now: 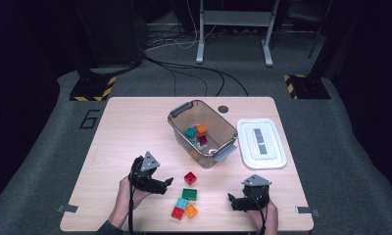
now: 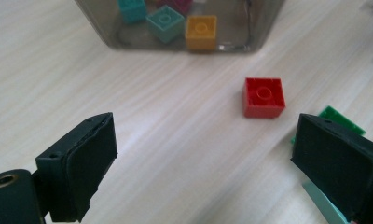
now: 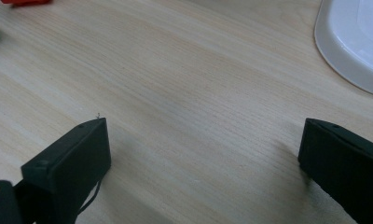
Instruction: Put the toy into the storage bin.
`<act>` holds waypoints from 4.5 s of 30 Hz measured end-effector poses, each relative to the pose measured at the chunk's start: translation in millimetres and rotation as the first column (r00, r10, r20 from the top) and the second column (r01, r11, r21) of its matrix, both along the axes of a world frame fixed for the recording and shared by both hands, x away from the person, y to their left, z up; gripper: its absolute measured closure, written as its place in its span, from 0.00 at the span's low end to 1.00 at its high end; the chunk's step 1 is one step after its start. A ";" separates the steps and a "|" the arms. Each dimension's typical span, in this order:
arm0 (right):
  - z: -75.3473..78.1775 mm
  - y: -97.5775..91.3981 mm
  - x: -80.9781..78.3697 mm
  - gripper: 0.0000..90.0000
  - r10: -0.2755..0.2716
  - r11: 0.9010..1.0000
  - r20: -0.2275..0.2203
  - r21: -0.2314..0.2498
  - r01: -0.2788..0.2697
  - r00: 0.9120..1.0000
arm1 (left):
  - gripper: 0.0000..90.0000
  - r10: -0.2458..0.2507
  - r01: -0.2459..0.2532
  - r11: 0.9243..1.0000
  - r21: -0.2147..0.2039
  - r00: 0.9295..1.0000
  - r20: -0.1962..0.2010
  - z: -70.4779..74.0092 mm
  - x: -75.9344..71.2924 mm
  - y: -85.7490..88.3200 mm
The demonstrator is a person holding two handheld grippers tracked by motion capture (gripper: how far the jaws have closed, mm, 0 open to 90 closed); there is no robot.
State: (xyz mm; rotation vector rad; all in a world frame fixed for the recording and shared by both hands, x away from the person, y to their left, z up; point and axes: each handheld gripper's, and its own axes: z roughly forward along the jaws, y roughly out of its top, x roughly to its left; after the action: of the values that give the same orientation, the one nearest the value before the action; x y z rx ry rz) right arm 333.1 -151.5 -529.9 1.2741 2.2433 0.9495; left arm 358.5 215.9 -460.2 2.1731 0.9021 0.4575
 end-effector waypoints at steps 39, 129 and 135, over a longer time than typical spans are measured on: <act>-0.1 0.6 0.2 0.01 -0.005 1.000 0.000 0.005 0.005 1.000 | 0.01 0.013 -0.013 1.000 0.006 0.996 -0.090 -49.9 -30.1 7.6; 0.1 -0.2 0.4 0.02 -0.019 1.000 -0.001 0.001 0.019 1.000 | 0.65 -0.016 0.017 0.997 -0.081 1.000 0.018 10.0 39.7 2.7; 0.1 -0.2 0.4 0.02 -0.019 1.000 -0.001 0.002 0.019 1.000 | 0.65 -0.022 0.023 0.997 -0.068 0.999 0.028 17.9 47.7 2.4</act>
State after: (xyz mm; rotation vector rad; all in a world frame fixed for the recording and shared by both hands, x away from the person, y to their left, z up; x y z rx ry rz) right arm 333.6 -151.7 -529.7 1.2950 2.2279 0.9439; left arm 406.2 218.3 -442.3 2.1086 0.8656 0.4377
